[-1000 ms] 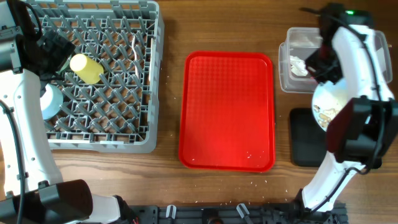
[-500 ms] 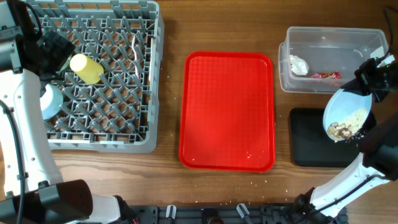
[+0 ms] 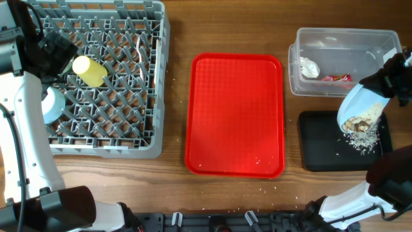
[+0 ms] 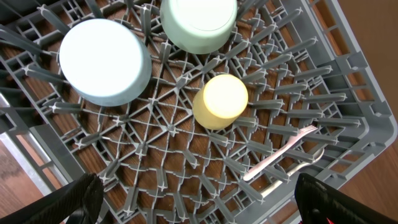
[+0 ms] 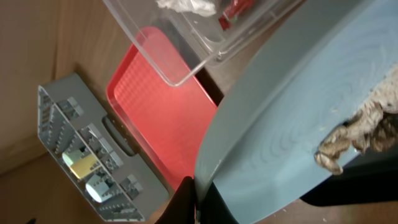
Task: Sort waste into correct bins and load items into the dishwasher rack
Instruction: 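Tilt the plate over the black tray to dump the food scraps, then carry the plate to the dish rack and stand it upright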
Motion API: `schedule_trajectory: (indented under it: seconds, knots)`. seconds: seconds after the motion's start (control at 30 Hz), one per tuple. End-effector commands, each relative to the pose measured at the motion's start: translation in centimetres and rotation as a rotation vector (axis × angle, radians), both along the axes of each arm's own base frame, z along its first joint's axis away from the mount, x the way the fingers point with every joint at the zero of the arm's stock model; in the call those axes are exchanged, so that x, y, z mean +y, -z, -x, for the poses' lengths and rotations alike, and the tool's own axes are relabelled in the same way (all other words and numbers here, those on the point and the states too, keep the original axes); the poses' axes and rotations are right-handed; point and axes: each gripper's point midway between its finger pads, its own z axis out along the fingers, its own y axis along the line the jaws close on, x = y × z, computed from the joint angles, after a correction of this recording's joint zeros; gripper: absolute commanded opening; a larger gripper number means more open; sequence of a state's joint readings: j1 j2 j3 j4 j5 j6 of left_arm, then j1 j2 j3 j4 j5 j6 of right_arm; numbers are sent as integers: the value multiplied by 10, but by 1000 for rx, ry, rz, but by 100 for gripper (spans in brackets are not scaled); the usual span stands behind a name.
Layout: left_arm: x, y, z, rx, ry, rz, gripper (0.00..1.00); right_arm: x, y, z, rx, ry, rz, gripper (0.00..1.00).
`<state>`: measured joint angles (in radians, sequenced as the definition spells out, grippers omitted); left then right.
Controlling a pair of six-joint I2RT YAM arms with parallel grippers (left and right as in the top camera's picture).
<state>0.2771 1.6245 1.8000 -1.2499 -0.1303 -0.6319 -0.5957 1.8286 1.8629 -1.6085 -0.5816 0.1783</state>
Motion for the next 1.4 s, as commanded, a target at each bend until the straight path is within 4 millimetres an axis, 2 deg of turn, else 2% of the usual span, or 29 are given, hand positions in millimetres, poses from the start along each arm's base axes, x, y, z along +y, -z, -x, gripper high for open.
schedule_trajectory:
  seconds: [0.0,0.07,0.13,0.2,0.27,0.33,0.4,0.47,0.5,0.57,0.6,0.63,0.7,0.73,0.8,0.97,1.0,1.03,1.1,1.17,1.2,1.27,1.37]
  knots:
    - [1,-1,0,-6,-13,3,100,7,18,13,57,5,-32,4]
    - [1,-1,0,-6,-13,3,100,8,35,15,76,6,-46,4]
    - [1,-1,0,-6,-13,3,100,10,45,16,81,9,-64,4]
    - [1,-1,0,-6,-13,3,100,8,58,8,52,26,-76,4]
    - [1,-1,0,-6,-13,3,100,19,59,11,30,-16,-130,4]
    - [1,-1,0,-6,-13,3,100,14,60,1,-9,-1,-115,4]
    - [1,-1,0,-6,-13,3,100,27,49,9,-43,-57,-190,4]
    - [1,-1,0,-6,-13,3,100,19,50,4,-45,-3,-185,4]
    - [1,-1,0,-6,-13,3,100,25,42,10,-72,-36,-226,4]
    - [1,-1,0,-6,-13,3,100,20,41,8,-82,-17,-222,4]
    - [1,-1,0,-6,-13,3,100,24,36,10,-112,-42,-241,4]
    - [1,-1,0,-6,-13,3,100,18,34,4,-150,-30,-236,4]
    - [1,-1,0,-6,-13,3,100,21,29,9,-157,-32,-264,4]
    - [1,-1,0,-6,-13,3,100,14,30,6,-169,-12,-250,4]
    - [1,-1,0,-6,-13,3,100,21,21,12,-197,-34,-298,4]
    - [1,-1,0,-6,-13,3,100,4,14,24,-206,31,-304,4]
    - [1,-1,0,-6,-13,3,100,6,8,30,-230,11,-309,4]
    - [1,-1,0,-6,-13,3,100,-3,6,29,-249,36,-270,4]
    - [1,-1,0,-6,-13,3,100,-6,4,35,-231,58,-255,4]
    - [1,-1,0,-6,-13,3,100,-16,3,33,-244,95,-219,4]
    - [1,-1,0,-6,-13,3,100,-5,-7,35,-298,44,-263,4]
    - [1,-1,0,-6,-13,3,100,-7,-10,30,-314,64,-273,4]
    - [1,-1,0,-6,-13,3,100,8,-29,27,-408,13,-312,4]
